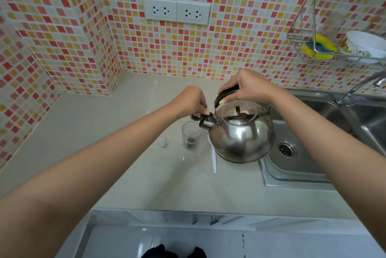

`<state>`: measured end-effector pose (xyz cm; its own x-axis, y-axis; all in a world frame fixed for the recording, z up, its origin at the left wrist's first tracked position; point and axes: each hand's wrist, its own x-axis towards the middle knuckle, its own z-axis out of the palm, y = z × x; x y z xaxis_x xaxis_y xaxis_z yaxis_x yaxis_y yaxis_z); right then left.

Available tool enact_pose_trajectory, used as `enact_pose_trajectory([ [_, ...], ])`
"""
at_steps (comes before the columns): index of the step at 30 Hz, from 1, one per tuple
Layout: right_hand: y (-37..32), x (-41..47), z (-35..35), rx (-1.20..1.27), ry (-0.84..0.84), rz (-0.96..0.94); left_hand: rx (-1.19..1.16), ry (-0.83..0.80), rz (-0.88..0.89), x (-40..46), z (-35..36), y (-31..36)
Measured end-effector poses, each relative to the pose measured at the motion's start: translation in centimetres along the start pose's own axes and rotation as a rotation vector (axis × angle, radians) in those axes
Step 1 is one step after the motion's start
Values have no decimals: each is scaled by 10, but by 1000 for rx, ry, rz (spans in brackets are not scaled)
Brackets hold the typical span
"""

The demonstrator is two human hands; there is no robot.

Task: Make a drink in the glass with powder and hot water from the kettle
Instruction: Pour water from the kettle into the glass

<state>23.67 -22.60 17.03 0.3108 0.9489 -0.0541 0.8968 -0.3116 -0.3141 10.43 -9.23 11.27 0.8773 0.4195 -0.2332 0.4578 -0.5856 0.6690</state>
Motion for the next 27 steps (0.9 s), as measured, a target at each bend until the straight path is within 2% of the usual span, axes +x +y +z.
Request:
enact_pose_trajectory([
  [27,-5,22,8,-88,-75,-14,43,-13,-18,-2,2,-10],
])
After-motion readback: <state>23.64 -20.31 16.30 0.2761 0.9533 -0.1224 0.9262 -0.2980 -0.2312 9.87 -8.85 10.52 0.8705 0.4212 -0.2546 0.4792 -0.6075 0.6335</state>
